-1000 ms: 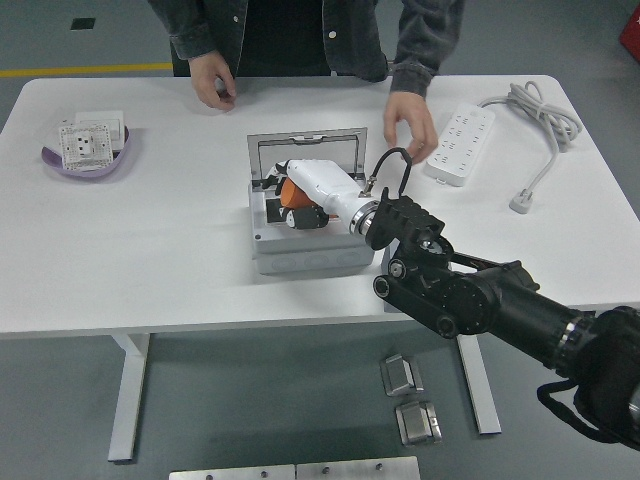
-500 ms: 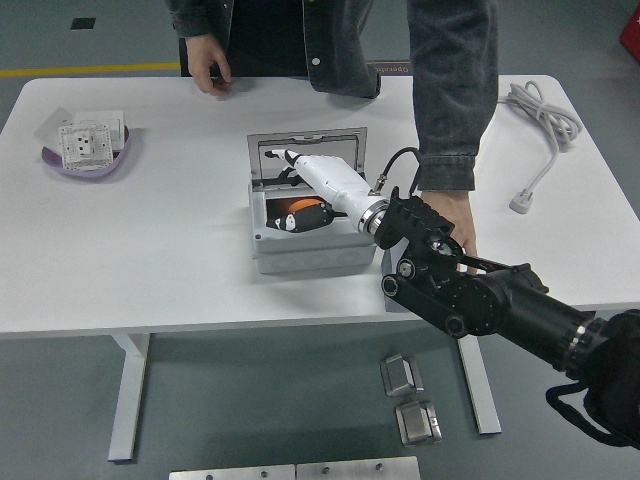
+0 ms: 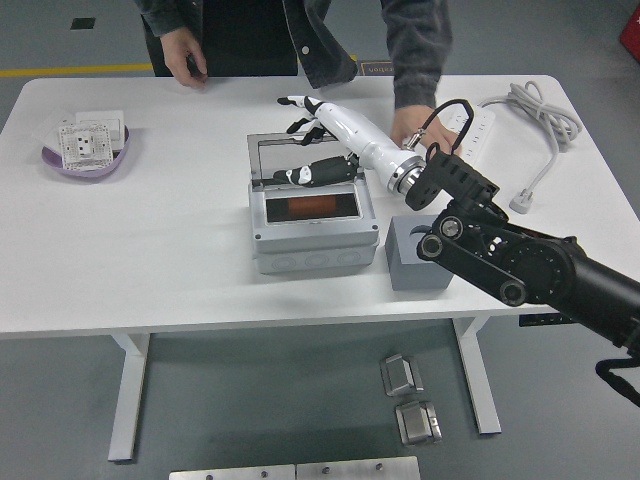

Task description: Pick up the cylinder from the cube,place it in the box,flap close box

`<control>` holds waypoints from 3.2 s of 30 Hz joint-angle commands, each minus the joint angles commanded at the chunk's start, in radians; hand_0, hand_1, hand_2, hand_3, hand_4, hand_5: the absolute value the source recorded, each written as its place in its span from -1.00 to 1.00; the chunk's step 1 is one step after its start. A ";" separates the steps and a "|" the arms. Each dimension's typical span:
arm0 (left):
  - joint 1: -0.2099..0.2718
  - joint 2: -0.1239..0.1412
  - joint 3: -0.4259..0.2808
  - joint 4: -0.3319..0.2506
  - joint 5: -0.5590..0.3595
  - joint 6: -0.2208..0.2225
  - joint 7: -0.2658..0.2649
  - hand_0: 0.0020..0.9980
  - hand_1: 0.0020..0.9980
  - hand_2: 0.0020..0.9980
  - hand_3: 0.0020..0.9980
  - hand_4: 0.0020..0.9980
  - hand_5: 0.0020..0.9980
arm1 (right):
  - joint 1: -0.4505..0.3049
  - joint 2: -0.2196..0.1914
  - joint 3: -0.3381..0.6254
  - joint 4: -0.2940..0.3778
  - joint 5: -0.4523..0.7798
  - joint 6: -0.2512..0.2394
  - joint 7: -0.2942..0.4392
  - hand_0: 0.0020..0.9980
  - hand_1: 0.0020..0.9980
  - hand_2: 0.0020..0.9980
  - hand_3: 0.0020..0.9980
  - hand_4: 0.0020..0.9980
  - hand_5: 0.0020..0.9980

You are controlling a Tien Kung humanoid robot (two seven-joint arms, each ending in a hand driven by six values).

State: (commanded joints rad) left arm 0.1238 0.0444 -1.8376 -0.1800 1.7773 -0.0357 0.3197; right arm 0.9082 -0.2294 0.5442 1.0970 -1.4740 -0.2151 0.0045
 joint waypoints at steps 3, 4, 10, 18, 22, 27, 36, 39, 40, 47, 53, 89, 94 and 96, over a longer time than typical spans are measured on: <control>-0.004 0.004 0.006 0.000 -0.002 -0.001 0.001 0.35 0.36 0.16 0.37 -0.11 -0.97 | 0.034 0.018 0.010 -0.058 0.001 0.008 0.011 0.26 0.03 0.30 0.68 0.40 -0.50; -0.006 0.005 0.008 0.000 -0.002 -0.001 0.001 0.35 0.36 0.16 0.37 -0.11 -0.97 | 0.043 0.026 0.012 -0.080 0.005 0.009 0.017 0.26 0.03 0.30 0.68 0.40 -0.50; -0.025 0.016 0.042 0.000 -0.024 -0.002 0.002 0.35 0.36 0.16 0.37 -0.11 -0.97 | 0.084 0.075 0.022 -0.225 0.034 0.014 0.051 0.25 0.03 0.30 0.65 0.41 -0.51; -0.045 0.028 0.071 0.000 -0.040 -0.004 0.000 0.35 0.36 0.16 0.36 -0.12 -0.97 | 0.108 0.122 -0.004 -0.421 0.089 0.017 0.079 0.27 0.03 0.29 0.63 0.45 -0.47; -0.047 0.027 0.077 0.000 -0.041 -0.005 -0.001 0.35 0.36 0.16 0.36 -0.12 -0.97 | 0.097 0.140 -0.027 -0.478 0.108 0.005 0.091 0.28 0.01 0.28 0.62 0.47 -0.45; -0.044 0.021 0.075 0.000 -0.040 -0.004 -0.001 0.35 0.36 0.15 0.36 -0.13 -0.98 | 0.084 0.137 -0.068 -0.441 0.117 -0.008 0.092 0.28 -0.02 0.27 0.61 0.48 -0.42; -0.036 0.015 0.097 0.000 -0.070 0.000 -0.009 0.35 0.36 0.15 0.35 -0.13 -0.97 | 0.069 0.070 -0.149 -0.270 0.093 -0.033 0.064 0.29 -0.02 0.27 0.61 0.53 -0.34; -0.035 0.013 0.113 0.000 -0.087 0.002 -0.013 0.35 0.36 0.15 0.35 -0.13 -0.98 | 0.059 0.041 -0.167 -0.203 0.084 -0.038 0.053 0.29 -0.04 0.26 0.61 0.50 -0.36; -0.034 0.013 0.119 0.000 -0.093 0.003 -0.014 0.35 0.36 0.15 0.35 -0.13 -0.98 | 0.054 0.032 -0.173 -0.181 0.084 -0.040 0.050 0.29 -0.04 0.26 0.61 0.50 -0.36; -0.029 0.005 0.140 0.000 -0.118 0.005 -0.020 0.35 0.36 0.14 0.34 -0.14 -0.98 | 0.001 -0.011 -0.202 -0.065 0.071 -0.048 0.032 0.28 -0.03 0.27 0.61 0.48 -0.35; -0.017 -0.002 0.118 0.000 -0.097 0.004 -0.016 0.35 0.35 0.14 0.34 -0.14 -0.98 | -0.055 -0.019 -0.171 -0.001 0.004 -0.056 -0.003 0.25 -0.03 0.26 0.62 0.46 -0.35; 0.018 -0.017 0.004 0.000 0.002 0.008 -0.012 0.35 0.34 0.13 0.33 -0.16 -0.98 | -0.719 -0.027 0.709 0.331 -0.126 -0.219 0.178 0.18 -0.10 0.23 0.45 0.40 -0.36; 0.021 -0.014 0.000 0.000 0.007 0.008 -0.013 0.35 0.34 0.13 0.32 -0.17 -0.98 | -0.816 0.014 0.722 0.272 0.070 -0.185 0.369 0.17 -0.06 0.24 0.42 0.40 -0.35; 0.022 -0.013 -0.001 0.000 0.009 0.007 -0.013 0.35 0.34 0.13 0.32 -0.17 -0.98 | -0.828 0.020 0.723 0.260 0.139 -0.178 0.425 0.17 -0.06 0.24 0.42 0.40 -0.35</control>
State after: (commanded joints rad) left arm 0.1462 0.0318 -1.8381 -0.1800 1.7860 -0.0286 0.3063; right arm 0.0803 -0.2092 1.2676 1.3573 -1.3350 -0.3928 0.4291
